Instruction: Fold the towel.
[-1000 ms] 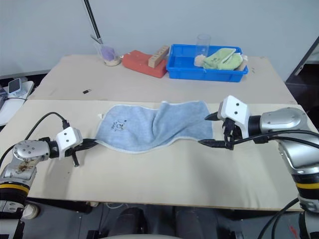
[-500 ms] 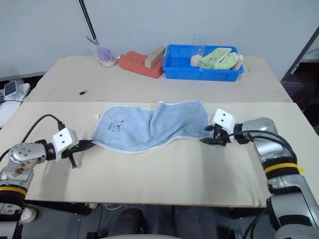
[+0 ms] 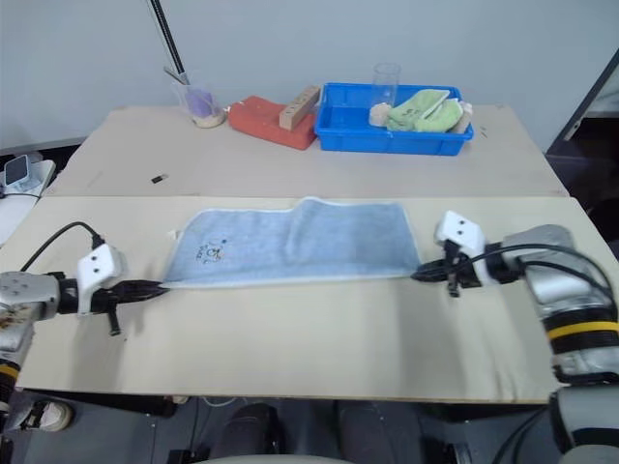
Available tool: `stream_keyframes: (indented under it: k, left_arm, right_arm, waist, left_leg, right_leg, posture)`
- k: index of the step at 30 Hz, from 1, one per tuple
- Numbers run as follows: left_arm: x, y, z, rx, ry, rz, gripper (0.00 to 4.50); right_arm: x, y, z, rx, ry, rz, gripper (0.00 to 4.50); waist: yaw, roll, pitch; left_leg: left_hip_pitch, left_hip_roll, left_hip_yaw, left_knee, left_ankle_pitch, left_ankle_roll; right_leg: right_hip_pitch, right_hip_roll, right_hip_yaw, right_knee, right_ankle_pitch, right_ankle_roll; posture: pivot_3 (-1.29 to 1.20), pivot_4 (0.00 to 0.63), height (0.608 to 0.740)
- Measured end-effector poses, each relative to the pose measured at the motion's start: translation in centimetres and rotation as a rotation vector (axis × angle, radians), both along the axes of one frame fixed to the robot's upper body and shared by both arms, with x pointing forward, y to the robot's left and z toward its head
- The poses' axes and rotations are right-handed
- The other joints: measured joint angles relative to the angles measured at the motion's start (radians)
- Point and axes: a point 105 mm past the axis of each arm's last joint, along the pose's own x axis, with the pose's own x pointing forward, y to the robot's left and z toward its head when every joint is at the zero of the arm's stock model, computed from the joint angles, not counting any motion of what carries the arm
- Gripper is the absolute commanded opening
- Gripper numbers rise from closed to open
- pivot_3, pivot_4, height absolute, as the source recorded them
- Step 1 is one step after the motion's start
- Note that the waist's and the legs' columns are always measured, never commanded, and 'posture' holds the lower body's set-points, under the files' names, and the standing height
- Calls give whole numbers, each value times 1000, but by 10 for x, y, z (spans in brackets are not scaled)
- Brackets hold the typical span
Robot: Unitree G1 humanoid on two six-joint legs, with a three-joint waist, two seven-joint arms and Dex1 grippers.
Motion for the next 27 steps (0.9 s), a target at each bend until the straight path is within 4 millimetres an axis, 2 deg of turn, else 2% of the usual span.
stream_keyframes:
  k: [2,4,6,10,12,14,17,19,21,23,26,27]
  left_arm:
    - [19,0,30,-66,-53,56,0]
    - [37,-1,54,-97,-123,96,0]
    - [64,-5,84,-154,-228,154,0]
    - [100,-23,128,-218,-350,188,0]
    - [109,-26,143,-226,-384,197,0]
    - [113,-26,160,-220,-432,198,0]
    - [116,-28,184,-204,-508,179,0]
    - [114,-28,189,-189,-525,160,0]
    - [111,-25,181,-170,-497,134,0]
    - [101,-15,156,-106,-423,102,0]
    - [84,-12,110,-40,-277,36,0]
    - [71,-10,88,20,-219,-9,0]
  right_arm:
    - [4,1,29,65,-38,-31,13]
    - [14,4,48,92,-100,-52,13]
    - [38,7,75,165,-206,-125,13]
    - [76,7,126,241,-411,-236,13]
    - [85,2,148,248,-495,-268,13]
    - [88,-1,167,256,-563,-277,13]
    - [85,-2,184,255,-620,-246,13]
    - [79,-4,184,243,-615,-218,13]
    - [70,-7,176,205,-604,-175,13]
    - [56,-7,153,148,-566,-108,13]
    - [40,-4,103,79,-452,-47,13]
    - [30,0,82,57,-402,-17,13]
  waist:
    - [1,-2,1]
    - [2,-4,2]
    - [2,-4,2]
    - [0,-4,2]
    - [-2,-4,2]
    - [-5,-3,2]
    - [-5,-3,2]
    - [-3,-3,2]
    - [-3,-2,2]
    - [-3,-1,1]
    - [-2,1,0]
    - [-4,2,-1]
  left_leg:
    - [2,0,0,0,0,0]
    - [2,-1,0,0,0,0]
    - [2,-2,1,1,0,0]
    - [-1,-3,3,-1,0,0]
    - [-5,-3,4,-1,0,1]
    - [-8,-3,4,-1,-2,3]
    - [-8,-3,3,-2,-2,5]
    - [-7,-3,3,-2,-2,5]
    - [-7,-4,3,-1,-2,5]
    - [-7,-3,2,0,-2,5]
    - [-7,-2,-1,4,-2,5]
    - [-8,-1,-4,3,-2,4]
  right_leg:
    - [2,1,-1,-1,0,0]
    - [2,3,-1,-1,-1,-1]
    - [3,2,0,-1,0,0]
    - [-1,2,2,-1,1,-3]
    - [-3,1,2,0,5,-10]
    - [-5,1,2,-2,5,-10]
    - [-5,-1,2,-2,5,-10]
    - [-4,-3,2,-2,5,-10]
    - [-3,-4,1,-1,4,-9]
    - [1,-4,0,-1,0,-3]
    - [-1,-4,-2,0,0,-2]
    - [-2,-4,-2,0,0,-2]
  posture:
    - [0,150,649]
    - [0,150,649]
    - [0,150,649]
    - [0,150,649]
    - [0,150,649]
    - [0,150,649]
    - [0,150,649]
    - [0,150,649]
    - [0,150,649]
    - [0,150,649]
    - [0,150,649]
    - [0,150,649]
